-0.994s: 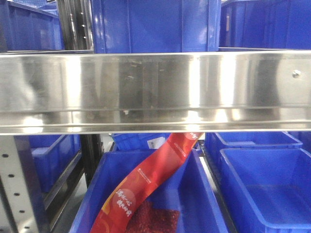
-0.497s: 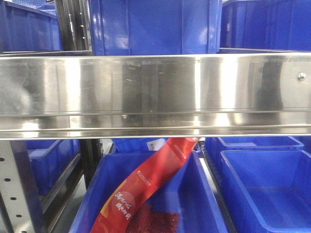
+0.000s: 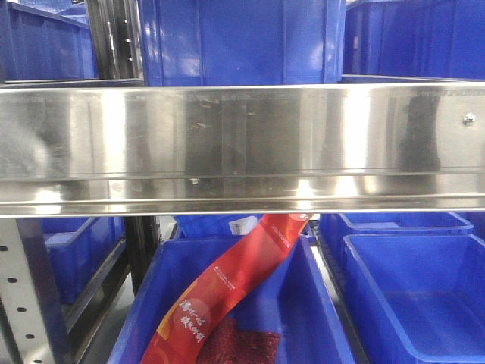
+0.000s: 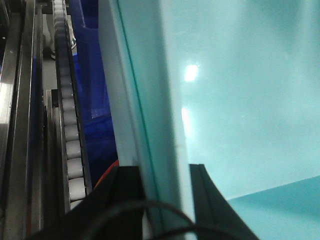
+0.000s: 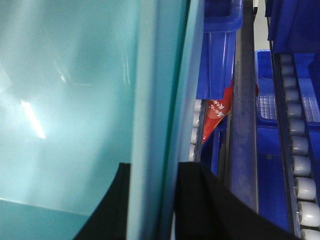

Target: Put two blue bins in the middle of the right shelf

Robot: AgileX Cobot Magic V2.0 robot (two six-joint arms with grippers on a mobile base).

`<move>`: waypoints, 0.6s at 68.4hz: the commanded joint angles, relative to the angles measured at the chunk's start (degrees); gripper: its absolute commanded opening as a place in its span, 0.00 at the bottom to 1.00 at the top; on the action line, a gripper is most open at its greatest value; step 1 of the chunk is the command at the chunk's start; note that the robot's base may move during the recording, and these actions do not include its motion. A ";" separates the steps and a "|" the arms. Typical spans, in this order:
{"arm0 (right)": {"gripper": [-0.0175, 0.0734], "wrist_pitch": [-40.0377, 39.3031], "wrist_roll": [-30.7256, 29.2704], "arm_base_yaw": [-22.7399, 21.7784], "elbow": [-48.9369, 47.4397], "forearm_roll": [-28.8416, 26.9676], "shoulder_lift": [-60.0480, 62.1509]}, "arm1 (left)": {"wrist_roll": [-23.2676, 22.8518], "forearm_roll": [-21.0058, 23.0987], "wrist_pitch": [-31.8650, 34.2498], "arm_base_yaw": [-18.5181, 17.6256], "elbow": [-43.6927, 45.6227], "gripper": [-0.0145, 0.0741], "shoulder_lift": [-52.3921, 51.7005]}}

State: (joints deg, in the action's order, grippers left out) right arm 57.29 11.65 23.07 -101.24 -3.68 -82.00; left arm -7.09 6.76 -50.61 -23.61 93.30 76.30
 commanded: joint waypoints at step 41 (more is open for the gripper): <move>0.02 -2.50 -2.30 -0.03 -0.62 -1.49 -1.34 | 0.93 -0.82 -1.40 -0.27 1.14 0.04 1.57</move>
State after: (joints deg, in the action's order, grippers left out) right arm 56.79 10.67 23.07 -101.24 -3.57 -82.74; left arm -7.09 5.53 -51.46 -23.61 93.51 77.12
